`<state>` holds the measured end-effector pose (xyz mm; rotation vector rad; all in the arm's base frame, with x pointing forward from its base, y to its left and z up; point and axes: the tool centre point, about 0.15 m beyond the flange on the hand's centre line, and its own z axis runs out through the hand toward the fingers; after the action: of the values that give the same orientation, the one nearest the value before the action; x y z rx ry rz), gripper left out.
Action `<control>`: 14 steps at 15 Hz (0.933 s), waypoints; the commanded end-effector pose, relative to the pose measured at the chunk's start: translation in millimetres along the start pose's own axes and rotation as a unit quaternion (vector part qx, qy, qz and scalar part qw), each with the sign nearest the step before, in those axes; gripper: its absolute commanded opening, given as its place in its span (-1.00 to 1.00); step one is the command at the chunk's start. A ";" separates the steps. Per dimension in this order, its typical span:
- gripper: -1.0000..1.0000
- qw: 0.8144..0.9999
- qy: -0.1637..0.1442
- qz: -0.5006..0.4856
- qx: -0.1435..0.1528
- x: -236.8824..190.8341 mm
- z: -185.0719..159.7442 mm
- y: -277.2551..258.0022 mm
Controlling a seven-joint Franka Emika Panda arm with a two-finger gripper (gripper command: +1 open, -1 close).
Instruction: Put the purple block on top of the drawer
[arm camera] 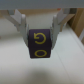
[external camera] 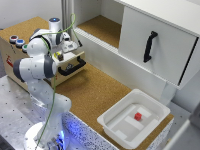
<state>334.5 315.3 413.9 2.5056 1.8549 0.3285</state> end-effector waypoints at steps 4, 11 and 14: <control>-1.00 0.997 -0.054 -0.009 0.062 123.3 -44.3 13.7; -1.00 0.993 -0.087 -0.014 0.080 169.6 -7.7 -7.5; -1.00 0.993 -0.097 -0.034 0.055 170.0 -11.8 -14.3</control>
<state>359.6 444.5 444.0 2.5597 1.9881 0.2114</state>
